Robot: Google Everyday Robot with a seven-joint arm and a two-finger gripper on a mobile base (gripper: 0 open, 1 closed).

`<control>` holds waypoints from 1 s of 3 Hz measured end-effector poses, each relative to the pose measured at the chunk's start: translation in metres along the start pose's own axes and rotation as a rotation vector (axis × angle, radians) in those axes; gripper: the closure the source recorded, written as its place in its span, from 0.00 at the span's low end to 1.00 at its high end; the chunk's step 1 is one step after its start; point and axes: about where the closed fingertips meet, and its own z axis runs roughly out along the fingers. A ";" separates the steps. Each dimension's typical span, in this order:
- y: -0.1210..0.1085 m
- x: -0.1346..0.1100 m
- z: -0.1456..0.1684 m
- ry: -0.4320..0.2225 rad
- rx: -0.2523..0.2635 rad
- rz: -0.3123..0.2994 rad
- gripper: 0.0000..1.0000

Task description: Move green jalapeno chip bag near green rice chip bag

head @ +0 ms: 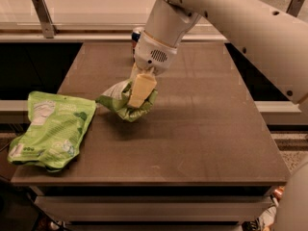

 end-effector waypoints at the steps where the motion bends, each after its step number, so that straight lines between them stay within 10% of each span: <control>1: -0.004 -0.003 0.001 -0.009 0.012 -0.001 0.23; 2: -0.009 -0.008 0.004 -0.022 0.028 -0.004 0.00; 3: -0.009 -0.008 0.004 -0.022 0.028 -0.004 0.00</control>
Offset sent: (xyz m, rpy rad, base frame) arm 0.0025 0.0031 -0.0003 0.0076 -0.0081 -0.0045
